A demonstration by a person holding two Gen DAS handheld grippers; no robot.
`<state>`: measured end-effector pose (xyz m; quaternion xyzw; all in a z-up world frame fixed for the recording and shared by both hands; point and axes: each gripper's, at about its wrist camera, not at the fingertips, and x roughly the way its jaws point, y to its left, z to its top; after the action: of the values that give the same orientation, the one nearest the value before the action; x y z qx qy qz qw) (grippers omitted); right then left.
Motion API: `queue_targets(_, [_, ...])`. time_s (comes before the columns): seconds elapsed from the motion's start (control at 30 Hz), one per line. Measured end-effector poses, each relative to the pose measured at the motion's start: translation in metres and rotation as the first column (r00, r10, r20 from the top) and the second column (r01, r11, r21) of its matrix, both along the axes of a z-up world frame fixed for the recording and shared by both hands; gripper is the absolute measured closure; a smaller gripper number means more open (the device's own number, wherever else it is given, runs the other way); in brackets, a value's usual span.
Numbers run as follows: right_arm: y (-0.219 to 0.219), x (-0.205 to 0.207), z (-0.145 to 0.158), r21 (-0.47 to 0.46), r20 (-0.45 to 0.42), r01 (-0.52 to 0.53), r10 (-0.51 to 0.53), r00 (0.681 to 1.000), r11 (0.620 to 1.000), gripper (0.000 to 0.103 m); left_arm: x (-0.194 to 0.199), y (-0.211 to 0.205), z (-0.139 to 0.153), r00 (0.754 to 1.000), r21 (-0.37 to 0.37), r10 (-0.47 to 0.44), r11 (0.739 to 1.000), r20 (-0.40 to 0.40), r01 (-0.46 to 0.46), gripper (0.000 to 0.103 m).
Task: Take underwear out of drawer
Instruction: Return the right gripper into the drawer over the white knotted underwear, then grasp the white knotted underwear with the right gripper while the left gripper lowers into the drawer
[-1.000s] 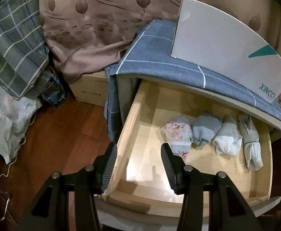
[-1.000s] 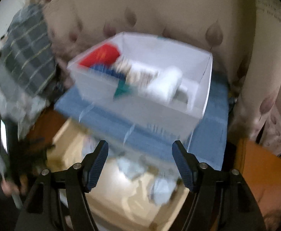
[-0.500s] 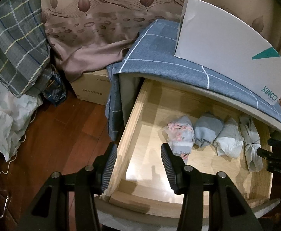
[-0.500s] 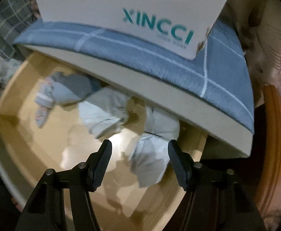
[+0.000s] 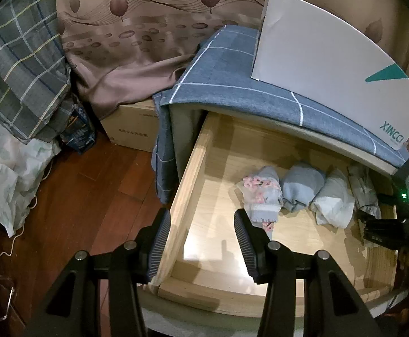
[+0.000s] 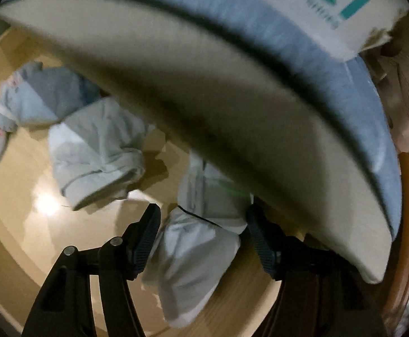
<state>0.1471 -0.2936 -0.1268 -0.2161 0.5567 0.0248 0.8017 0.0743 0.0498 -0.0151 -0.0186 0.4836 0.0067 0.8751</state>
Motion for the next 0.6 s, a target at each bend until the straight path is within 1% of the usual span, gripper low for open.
queue_targets(0.1, [-0.002, 0.003, -0.008, -0.016, -0.014, -0.001, 0.001, 1.0, 1.0, 0.038, 0.0, -0.002, -0.001, 1.0, 0.006, -0.004, 1.0, -0.001, 0.004, 0.055])
queue_targets(0.17, [-0.007, 0.004, -0.012, -0.004, -0.022, 0.009, -0.009, 1.0, 1.0, 0.039, 0.001, -0.002, -0.001, 1.0, 0.008, -0.004, 1.0, -0.003, 0.004, 0.055])
queue_targets(0.23, [-0.008, 0.004, -0.012, 0.02, -0.034, 0.011, -0.01, 0.999, 1.0, 0.044, 0.001, -0.002, -0.001, 1.0, 0.008, -0.005, 1.0, -0.005, 0.005, 0.055])
queue_targets(0.3, [-0.009, 0.004, -0.012, 0.044, -0.055, 0.016, -0.014, 0.998, 0.999, 0.046, 0.001, -0.003, -0.001, 1.0, 0.01, -0.003, 1.0, -0.005, 0.003, 0.055])
queue_targets(0.33, [-0.009, 0.003, -0.012, 0.061, -0.067, 0.018, -0.014, 0.998, 0.998, 0.048, 0.001, -0.003, -0.001, 1.0, 0.009, -0.006, 1.0, -0.004, 0.006, 0.055])
queue_targets(0.43, [-0.012, 0.0, -0.01, 0.119, -0.119, 0.029, -0.014, 0.993, 0.992, 0.05, 0.002, -0.004, -0.002, 1.0, 0.017, -0.009, 1.0, -0.006, 0.009, 0.055])
queue_targets(0.5, [-0.014, -0.004, -0.009, 0.173, -0.17, 0.053, -0.023, 0.985, 0.984, 0.05, 0.002, -0.005, -0.002, 1.0, 0.019, -0.014, 1.0, -0.003, 0.014, 0.055])
queue_targets(0.6, [-0.011, -0.013, -0.009, 0.201, -0.233, 0.076, -0.028, 0.972, 0.977, 0.051, 0.002, -0.008, -0.003, 1.0, 0.026, -0.022, 0.999, -0.003, 0.022, 0.055])
